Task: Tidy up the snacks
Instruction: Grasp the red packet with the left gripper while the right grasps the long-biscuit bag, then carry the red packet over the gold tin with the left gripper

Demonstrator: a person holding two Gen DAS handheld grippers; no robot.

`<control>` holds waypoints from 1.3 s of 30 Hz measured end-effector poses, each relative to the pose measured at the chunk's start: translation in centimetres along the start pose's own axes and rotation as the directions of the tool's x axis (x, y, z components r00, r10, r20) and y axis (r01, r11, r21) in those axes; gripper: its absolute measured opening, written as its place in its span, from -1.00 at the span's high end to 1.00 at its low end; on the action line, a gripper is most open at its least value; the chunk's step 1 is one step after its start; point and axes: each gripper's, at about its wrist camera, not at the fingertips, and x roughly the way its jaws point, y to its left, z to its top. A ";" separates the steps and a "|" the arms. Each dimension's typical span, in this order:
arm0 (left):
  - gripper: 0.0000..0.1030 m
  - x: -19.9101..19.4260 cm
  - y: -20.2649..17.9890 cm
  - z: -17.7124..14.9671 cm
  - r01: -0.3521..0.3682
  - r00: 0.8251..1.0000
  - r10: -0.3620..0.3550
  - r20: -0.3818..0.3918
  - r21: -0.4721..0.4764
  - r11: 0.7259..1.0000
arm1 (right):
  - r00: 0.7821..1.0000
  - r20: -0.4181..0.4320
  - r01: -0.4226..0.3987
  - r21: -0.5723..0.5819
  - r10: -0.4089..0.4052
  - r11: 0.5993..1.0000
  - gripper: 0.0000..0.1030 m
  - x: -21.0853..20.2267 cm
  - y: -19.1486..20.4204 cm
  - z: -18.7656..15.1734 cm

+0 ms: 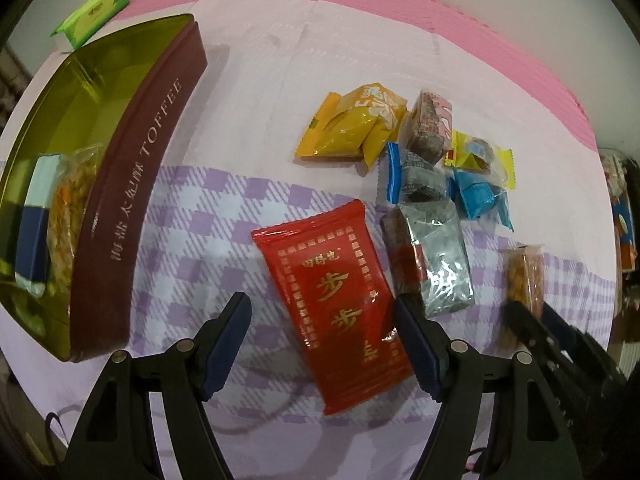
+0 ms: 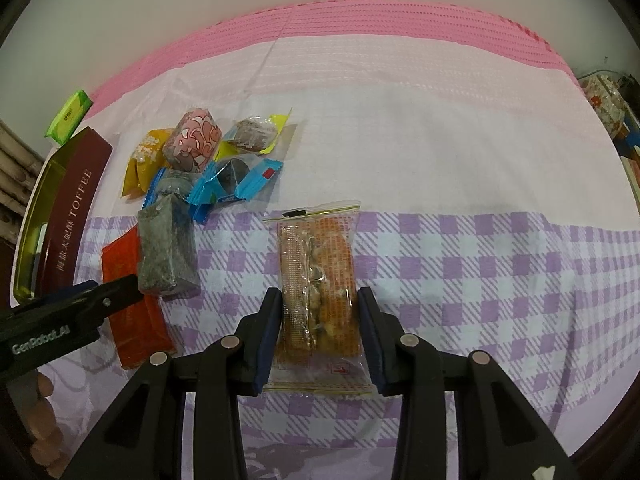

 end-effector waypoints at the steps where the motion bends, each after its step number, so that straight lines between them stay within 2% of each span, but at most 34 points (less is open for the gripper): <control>1: -0.43 0.1 0.0 0.0 0.000 1.000 0.000 -0.004 -0.009 1.000 | 1.000 -0.001 -0.001 -0.001 0.001 1.000 0.30 0.0 0.0 0.1; 5: -0.43 0.5 -0.8 -0.1 -0.028 1.000 0.028 -0.001 -0.006 1.000 | 1.000 -0.001 -0.005 -0.001 0.005 1.000 0.30 0.0 -0.1 0.0; 12: -0.43 0.6 -1.5 -1.1 -0.107 0.994 0.107 0.004 0.097 0.990 | 1.000 -0.003 -0.007 -0.003 0.007 1.000 0.30 0.0 0.0 0.0; 23: -0.43 0.5 1.4 -0.5 -0.091 0.995 0.095 -0.013 0.180 0.979 | 1.000 0.000 0.015 -0.018 -0.015 1.000 0.30 0.1 0.5 -0.2; 26: -0.34 0.4 1.5 -0.4 -0.084 0.996 0.088 -0.013 0.201 0.976 | 1.000 0.000 0.014 -0.020 -0.014 1.000 0.29 0.1 0.4 -0.1; 28: 0.00 0.4 1.4 -0.2 -0.077 0.997 0.079 -0.002 0.224 0.972 | 1.000 0.000 0.015 -0.020 -0.015 1.000 0.29 0.1 0.4 -0.1; 29: 0.03 0.1 1.1 0.1 -0.079 0.997 0.080 0.006 0.239 0.968 | 1.000 0.000 0.015 -0.019 -0.015 1.000 0.29 0.1 0.4 -0.1; 39: 0.12 0.2 0.3 0.8 -0.078 0.997 0.078 0.010 0.265 0.961 | 1.000 0.001 0.021 -0.025 -0.021 0.999 0.29 0.2 0.4 -0.1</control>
